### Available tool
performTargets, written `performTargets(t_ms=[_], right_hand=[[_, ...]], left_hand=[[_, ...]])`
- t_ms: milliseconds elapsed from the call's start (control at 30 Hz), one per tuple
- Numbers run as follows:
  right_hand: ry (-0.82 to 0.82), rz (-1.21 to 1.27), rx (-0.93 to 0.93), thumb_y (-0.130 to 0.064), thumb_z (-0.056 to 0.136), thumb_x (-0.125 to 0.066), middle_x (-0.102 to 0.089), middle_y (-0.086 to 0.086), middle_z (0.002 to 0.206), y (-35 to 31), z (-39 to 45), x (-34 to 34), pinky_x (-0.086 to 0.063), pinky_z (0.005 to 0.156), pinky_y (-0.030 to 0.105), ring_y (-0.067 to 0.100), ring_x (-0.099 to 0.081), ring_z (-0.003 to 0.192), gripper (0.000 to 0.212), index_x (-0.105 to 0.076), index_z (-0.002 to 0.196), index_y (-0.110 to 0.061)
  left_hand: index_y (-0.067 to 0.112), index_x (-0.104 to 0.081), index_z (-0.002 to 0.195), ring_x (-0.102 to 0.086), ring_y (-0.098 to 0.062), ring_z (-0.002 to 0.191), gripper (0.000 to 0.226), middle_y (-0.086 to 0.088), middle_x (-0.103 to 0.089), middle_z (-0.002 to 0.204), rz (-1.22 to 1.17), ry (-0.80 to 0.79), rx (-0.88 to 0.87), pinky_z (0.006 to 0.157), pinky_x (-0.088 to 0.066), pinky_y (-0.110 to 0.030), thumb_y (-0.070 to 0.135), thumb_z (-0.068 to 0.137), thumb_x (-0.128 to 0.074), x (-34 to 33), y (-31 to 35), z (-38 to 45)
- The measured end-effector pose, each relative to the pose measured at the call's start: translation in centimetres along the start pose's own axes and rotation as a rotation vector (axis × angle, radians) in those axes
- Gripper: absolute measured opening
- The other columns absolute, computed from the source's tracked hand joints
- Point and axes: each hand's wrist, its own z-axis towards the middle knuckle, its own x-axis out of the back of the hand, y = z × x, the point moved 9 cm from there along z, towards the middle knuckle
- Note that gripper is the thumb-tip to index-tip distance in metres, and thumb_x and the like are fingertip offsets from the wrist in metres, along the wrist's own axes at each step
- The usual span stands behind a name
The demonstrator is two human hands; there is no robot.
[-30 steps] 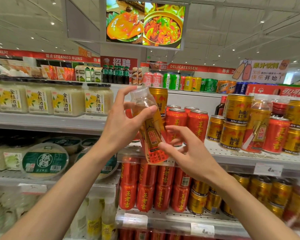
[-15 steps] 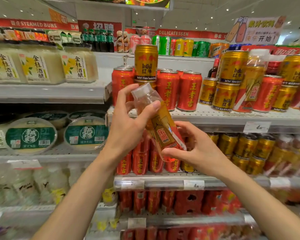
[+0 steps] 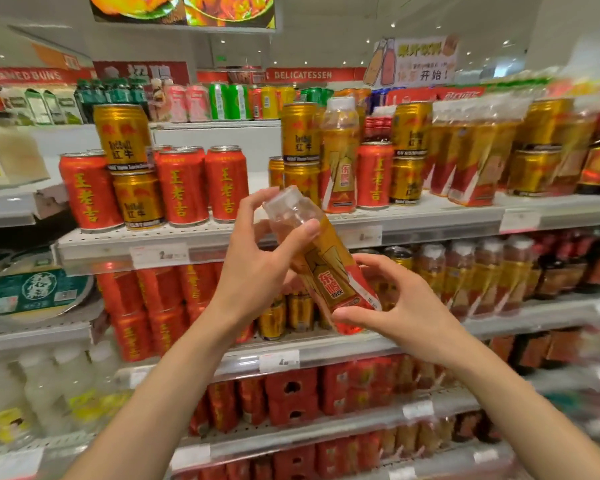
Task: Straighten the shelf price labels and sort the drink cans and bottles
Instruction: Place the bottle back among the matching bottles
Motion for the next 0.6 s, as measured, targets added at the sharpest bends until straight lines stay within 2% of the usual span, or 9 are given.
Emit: performTargets(t_ms=[100, 200, 367, 467, 600], right_hand=[[0.023, -0.007, -0.014, -0.052, 0.069, -0.087, -0.066, -0.023, 0.118, 3.0, -2.0, 5.7, -0.049, 0.090, 0.013, -0.008, -0.059, 0.113, 0.073, -0.056, 0.134, -0.045], [0.050, -0.031, -0.044, -0.055, 0.066, -0.087, -0.065, -0.022, 0.120, 5.7, -3.6, 11.1, -0.049, 0.087, 0.010, -0.009, -0.058, 0.114, 0.074, -0.055, 0.133, -0.048], [0.097, -0.060, -0.097, -0.056, 0.066, -0.087, -0.067, -0.022, 0.120, 9.1, -4.8, 18.4, -0.052, 0.095, 0.024, -0.007, -0.060, 0.114, 0.074, -0.057, 0.133, -0.048], [0.130, -0.087, -0.118, -0.059, 0.065, -0.087, -0.066, -0.023, 0.122, 10.7, -4.3, 21.8, -0.053, 0.097, 0.027, -0.008, -0.060, 0.115, 0.074, -0.057, 0.132, -0.050], [0.148, -0.125, -0.132, -0.054, 0.069, -0.087, -0.066, -0.026, 0.121, 12.1, -3.1, 25.6, -0.052, 0.095, 0.024, -0.012, -0.059, 0.113, 0.071, -0.056, 0.133, -0.050]], left_hand=[[0.036, -0.047, 0.131, -0.065, -0.013, 0.066, 0.055, -0.006, -0.071, 0.118, 0.005, -0.031, -0.001, 0.046, -0.053, -0.018, 0.033, 0.086, -0.078, -6.4, 0.3, -0.1], [0.032, -0.046, 0.133, -0.067, -0.010, 0.052, 0.061, -0.005, -0.072, 0.114, -0.010, -0.075, 0.011, 0.043, -0.053, -0.021, 0.037, 0.082, -0.078, -12.6, 0.4, 0.2], [0.027, -0.045, 0.137, -0.072, -0.012, 0.058, 0.059, 0.001, -0.073, 0.109, 0.006, -0.128, -0.012, 0.044, -0.056, -0.024, 0.031, 0.088, -0.076, -20.3, 0.5, 2.0], [0.027, -0.045, 0.137, -0.070, -0.010, 0.051, 0.060, -0.003, -0.073, 0.112, -0.008, -0.152, -0.029, 0.044, -0.053, -0.020, 0.033, 0.086, -0.077, -23.9, 0.3, 3.9], [0.027, -0.045, 0.139, -0.072, -0.012, 0.054, 0.071, -0.007, -0.071, 0.120, -0.013, -0.176, -0.075, 0.046, -0.053, -0.019, 0.047, 0.078, -0.076, -27.6, 0.3, 6.7]])
